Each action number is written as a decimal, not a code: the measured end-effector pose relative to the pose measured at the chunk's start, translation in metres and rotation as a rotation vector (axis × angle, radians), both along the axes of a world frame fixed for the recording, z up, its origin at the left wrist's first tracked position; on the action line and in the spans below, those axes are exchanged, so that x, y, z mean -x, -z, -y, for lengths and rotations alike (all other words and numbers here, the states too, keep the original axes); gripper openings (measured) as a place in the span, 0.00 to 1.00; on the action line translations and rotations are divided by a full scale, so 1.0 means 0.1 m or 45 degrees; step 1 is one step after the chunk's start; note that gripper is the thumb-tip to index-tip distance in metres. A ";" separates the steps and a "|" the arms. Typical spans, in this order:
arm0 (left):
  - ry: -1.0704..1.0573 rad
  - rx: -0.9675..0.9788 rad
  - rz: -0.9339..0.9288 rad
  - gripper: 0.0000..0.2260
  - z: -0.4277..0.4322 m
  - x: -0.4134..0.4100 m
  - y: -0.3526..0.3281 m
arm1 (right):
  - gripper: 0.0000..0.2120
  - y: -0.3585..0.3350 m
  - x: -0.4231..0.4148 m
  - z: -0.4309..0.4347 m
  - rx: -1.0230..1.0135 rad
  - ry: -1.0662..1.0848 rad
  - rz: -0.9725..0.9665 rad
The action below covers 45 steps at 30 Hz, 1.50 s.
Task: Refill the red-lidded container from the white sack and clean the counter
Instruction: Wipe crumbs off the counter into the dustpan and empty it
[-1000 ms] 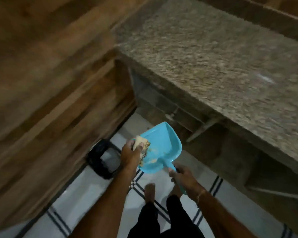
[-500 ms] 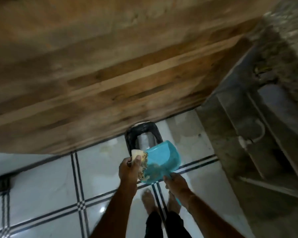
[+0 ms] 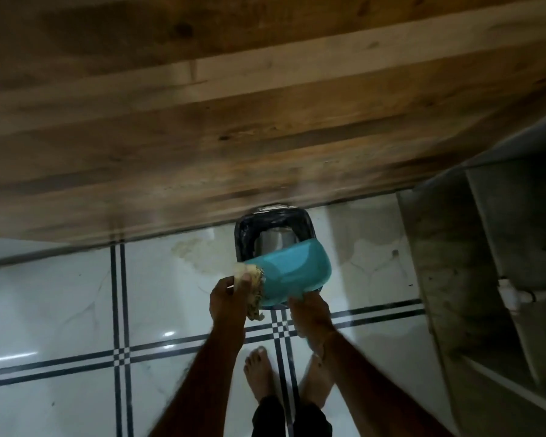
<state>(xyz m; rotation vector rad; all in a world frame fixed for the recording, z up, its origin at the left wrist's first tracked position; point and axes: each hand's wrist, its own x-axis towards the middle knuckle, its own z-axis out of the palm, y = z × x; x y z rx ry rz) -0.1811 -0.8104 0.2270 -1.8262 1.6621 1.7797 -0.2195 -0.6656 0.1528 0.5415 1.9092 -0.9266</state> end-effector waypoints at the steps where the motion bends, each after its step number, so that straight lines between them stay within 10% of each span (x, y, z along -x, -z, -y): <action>1: 0.001 0.007 -0.007 0.12 0.00 0.01 0.02 | 0.17 0.03 -0.03 -0.01 0.015 0.039 -0.009; 30: 0.096 0.161 -0.101 0.14 0.15 -0.07 1.02 | 0.06 1.10 -0.23 0.11 0.171 0.111 -0.283; 40: 0.204 0.259 -0.115 0.11 0.06 -0.04 0.91 | 0.18 1.13 -0.02 0.08 -0.256 -0.501 -0.281; 45: 0.701 0.511 -0.118 0.11 -0.09 -0.16 0.49 | 0.19 -0.11 0.08 0.03 0.585 0.246 -0.025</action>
